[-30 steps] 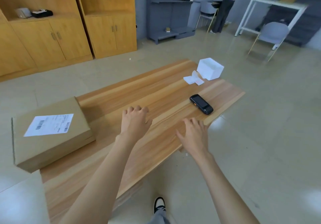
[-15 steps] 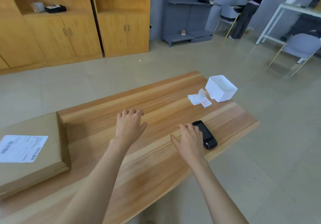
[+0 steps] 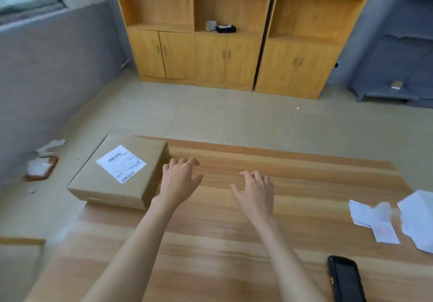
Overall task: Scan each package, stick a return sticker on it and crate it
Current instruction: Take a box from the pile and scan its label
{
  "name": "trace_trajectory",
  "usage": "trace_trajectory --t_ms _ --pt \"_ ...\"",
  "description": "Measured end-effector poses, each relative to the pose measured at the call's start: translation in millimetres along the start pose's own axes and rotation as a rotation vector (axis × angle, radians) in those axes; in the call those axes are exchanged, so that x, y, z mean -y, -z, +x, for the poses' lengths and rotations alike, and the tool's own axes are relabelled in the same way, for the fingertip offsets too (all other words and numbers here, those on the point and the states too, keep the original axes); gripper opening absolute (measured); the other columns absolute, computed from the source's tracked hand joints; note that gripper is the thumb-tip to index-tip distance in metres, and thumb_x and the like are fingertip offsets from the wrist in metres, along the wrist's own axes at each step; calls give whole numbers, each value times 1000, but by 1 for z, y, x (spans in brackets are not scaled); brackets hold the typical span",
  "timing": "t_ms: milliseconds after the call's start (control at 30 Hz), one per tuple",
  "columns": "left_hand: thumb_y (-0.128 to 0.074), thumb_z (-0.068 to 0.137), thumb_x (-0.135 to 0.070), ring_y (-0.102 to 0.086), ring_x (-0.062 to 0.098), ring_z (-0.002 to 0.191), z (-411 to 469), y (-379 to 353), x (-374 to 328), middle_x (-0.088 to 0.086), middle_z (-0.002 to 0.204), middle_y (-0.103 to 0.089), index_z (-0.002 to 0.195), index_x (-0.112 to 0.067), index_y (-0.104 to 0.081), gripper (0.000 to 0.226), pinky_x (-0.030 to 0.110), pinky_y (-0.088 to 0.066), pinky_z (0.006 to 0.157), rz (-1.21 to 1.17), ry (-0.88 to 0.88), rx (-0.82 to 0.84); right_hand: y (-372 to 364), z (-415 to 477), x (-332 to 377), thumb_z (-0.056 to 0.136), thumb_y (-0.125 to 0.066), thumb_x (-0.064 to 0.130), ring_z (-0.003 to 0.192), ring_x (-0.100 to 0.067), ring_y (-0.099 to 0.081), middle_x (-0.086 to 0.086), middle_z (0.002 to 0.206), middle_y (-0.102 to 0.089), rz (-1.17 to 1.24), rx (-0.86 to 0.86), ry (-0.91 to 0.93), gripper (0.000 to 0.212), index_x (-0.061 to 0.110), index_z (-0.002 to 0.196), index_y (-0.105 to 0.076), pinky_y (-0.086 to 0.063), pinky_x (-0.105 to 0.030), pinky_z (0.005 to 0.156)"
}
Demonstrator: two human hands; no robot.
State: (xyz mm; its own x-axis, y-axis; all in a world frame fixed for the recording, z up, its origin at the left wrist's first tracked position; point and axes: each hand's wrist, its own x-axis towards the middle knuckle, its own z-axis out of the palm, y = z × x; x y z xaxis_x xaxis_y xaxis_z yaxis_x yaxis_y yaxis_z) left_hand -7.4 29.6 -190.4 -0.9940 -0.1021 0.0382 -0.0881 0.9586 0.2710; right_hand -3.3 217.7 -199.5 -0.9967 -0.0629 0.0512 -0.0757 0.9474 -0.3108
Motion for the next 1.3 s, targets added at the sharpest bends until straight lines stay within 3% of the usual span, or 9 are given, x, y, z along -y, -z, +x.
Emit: trace_trajectory --t_ms 67,167,433,733,900,1000,1100,1300 --pt "-49 91 -36 -46 27 111 1 3 11 0 117 -58 120 -24 -54 32 36 -32 94 -27 119 -38 -4 15 12 94 -46 48 119 -22 -44 1 128 -52 18 37 79 44 25 132 -49 -31 -33 99" --pt "-50 91 -34 -47 29 107 1 6 25 1 110 -59 115 -20 -56 29 36 -32 88 -26 162 -47 -11 24 25 93 -48 49 122 -21 -43 1 130 -51 67 76 95 45 26 132 -48 -30 -32 100" --pt "-54 91 -40 -39 30 119 13 5 114 6 126 -52 129 -22 -50 42 38 -33 97 -38 377 -24 -51 46 92 93 -50 48 124 -24 -40 -5 138 -42 202 339 175 59 17 141 -36 -34 -34 101" --pt "-63 86 -40 -37 32 121 50 -5 232 12 133 -45 130 -19 -50 51 38 -32 98 -25 477 14 -107 72 170 88 -59 42 133 -29 -32 -8 146 -29 417 524 50 76 14 147 -20 -33 -36 103" --pt "-67 81 -45 -33 35 126 69 -12 283 15 138 -39 138 -19 -41 68 42 -31 102 -76 585 63 -136 90 205 88 -61 38 135 -24 -32 -7 148 -24 505 561 9 85 12 151 -8 -33 -31 102" --pt "-66 79 -53 -31 35 129 78 -18 301 16 141 -35 144 -20 -31 80 43 -30 105 -118 655 119 -151 98 217 88 -62 36 133 -22 -33 -7 146 -24 498 549 13 89 11 151 -3 -34 -29 98" --pt "-67 78 -56 -29 37 133 85 -24 314 17 145 -30 148 -20 -21 91 45 -27 107 -167 701 151 -164 103 223 88 -63 36 139 -23 -25 -8 152 -17 541 565 -39 98 12 151 7 -32 -34 104" --pt "-70 71 -60 -38 34 126 93 -29 327 16 134 -40 138 -11 -30 92 44 -34 100 -240 770 137 -181 106 225 86 -66 33 143 -20 -21 -6 158 -13 657 651 -174 106 12 151 15 -24 -28 109"
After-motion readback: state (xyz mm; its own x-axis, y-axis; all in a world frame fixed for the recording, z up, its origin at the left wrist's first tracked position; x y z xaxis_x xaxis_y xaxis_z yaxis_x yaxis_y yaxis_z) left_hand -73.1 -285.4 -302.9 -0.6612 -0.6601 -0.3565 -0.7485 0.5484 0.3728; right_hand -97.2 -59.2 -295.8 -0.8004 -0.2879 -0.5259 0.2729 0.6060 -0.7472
